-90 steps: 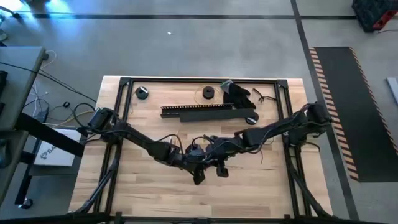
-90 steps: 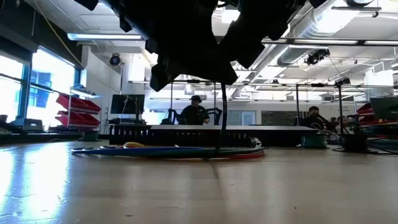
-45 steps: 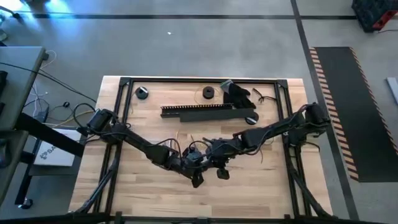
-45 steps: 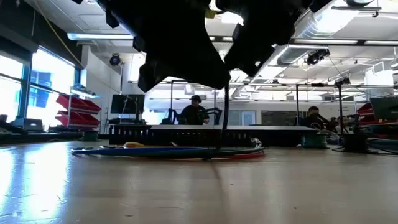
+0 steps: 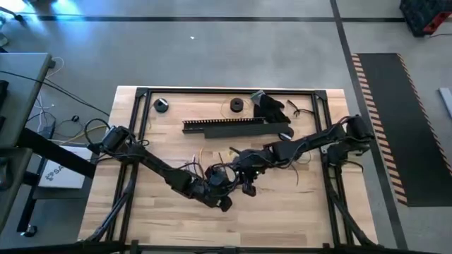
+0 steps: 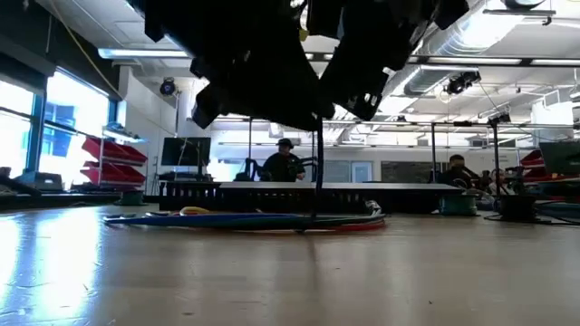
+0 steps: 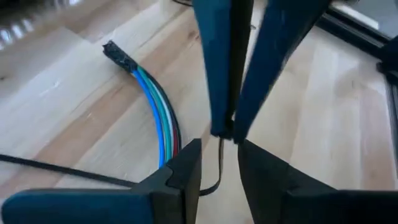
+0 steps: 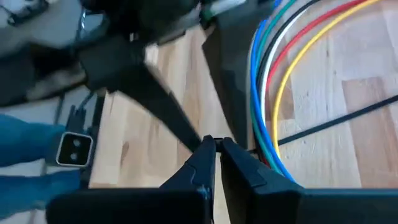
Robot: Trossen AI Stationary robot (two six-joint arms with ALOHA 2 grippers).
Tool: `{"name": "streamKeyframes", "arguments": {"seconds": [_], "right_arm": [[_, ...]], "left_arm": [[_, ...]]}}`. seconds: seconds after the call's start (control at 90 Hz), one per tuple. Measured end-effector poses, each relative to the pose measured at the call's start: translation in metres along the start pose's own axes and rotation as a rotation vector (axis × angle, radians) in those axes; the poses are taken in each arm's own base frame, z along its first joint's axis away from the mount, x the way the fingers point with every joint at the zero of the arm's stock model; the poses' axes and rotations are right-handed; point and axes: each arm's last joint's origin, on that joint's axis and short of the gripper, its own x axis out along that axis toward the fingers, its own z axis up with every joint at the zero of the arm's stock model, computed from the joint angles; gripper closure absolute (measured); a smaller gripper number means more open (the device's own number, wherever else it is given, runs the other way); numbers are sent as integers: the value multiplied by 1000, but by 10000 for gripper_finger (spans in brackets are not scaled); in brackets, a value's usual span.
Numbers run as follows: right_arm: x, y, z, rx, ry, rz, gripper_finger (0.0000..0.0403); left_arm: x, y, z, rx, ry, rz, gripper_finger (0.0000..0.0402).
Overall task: Ziptie cables
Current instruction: Wrap the black zip tie around the cables
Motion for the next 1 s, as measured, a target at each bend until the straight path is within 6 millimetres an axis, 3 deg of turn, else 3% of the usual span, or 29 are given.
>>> {"name": "streamKeyframes", "arguments": {"seconds": [0.411,0.778,1.0], "right_arm": [[-1,-2,2,60,-3,15,403],[-1,-2,1,81,-4,-6,403],[1,2,-1,73,2,-7,403]], "left_arm": [[-3,-8,-11,-32,-39,2,359],[-7,-10,-15,-120,-99,47,359],[-8,-10,-16,-121,-119,62,393]]}}
